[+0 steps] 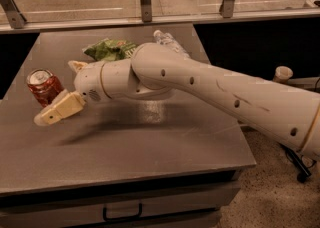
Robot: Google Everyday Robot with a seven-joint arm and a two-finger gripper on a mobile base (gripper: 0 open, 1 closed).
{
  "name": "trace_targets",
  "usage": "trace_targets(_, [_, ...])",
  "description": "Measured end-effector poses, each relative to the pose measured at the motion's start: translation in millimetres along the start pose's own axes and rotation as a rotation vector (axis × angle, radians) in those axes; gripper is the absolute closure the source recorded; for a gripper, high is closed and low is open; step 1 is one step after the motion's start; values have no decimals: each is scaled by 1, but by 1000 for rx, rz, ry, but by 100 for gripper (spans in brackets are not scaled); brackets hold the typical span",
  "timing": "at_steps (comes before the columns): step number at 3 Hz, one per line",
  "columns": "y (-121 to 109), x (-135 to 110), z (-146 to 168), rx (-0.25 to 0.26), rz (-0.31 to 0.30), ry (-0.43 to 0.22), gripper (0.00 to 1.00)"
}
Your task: Knock coke can over
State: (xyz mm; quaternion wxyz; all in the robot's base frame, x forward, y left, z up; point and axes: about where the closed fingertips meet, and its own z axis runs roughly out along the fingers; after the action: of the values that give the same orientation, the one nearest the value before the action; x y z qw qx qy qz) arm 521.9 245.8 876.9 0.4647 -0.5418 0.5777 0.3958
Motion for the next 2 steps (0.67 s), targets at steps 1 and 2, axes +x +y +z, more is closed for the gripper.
trace_targets(1, [-5, -2, 30, -36, -32, -28, 17])
trace_targets(2, [-6, -6, 47, -68, -67, -22, 40])
